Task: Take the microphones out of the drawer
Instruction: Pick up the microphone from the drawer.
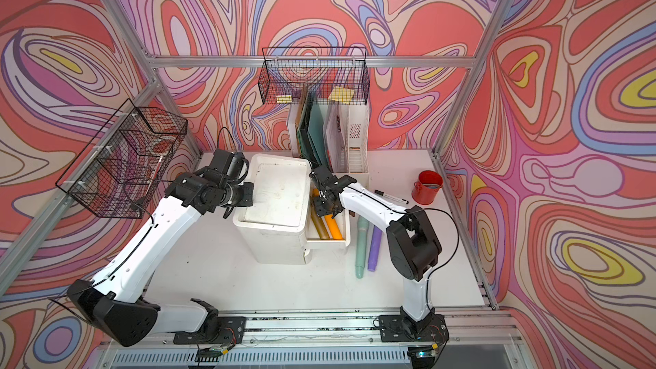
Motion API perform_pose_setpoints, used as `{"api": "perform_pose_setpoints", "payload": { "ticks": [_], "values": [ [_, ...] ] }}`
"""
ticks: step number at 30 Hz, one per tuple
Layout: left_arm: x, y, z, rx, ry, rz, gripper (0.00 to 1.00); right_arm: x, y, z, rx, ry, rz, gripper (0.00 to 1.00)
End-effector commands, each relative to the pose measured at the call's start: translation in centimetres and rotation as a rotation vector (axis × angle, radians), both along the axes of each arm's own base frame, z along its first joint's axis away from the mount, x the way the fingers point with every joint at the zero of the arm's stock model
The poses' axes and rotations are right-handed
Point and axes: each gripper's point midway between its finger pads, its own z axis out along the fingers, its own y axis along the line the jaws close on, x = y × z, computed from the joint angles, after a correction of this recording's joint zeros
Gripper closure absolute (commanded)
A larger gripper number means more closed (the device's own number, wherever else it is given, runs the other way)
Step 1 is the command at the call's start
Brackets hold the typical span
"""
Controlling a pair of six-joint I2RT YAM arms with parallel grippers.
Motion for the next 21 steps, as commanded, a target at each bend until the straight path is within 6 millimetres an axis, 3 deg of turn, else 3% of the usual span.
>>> {"api": "perform_pose_setpoints", "payload": {
  "ticks": [1, 4, 8, 21],
  "values": [
    [0.4, -0.3, 0.4, 0.01, -0.015, -0.014, 1.0, -0.4, 0.0, -0.9, -0.016, 0.015, -0.011, 0.61],
    [0.4, -0.3, 0.4, 0.01, -0.016, -0.014, 1.0, -0.4, 0.0, -0.7, -0.009, 0.01, -0.014, 0.72],
    [0.4, -0.3, 0.4, 0.011, -0.017, -0.014, 1.0, -0.4, -0.1, -0.2, -0.005, -0.001, -0.023, 0.78],
    [0.3, -0.2, 0.5, 0.009, -0.023, -0.014, 1.0, 0.6, -0.3, 5.0, 0.074, -0.127, -0.088, 0.86]
  ]
}}
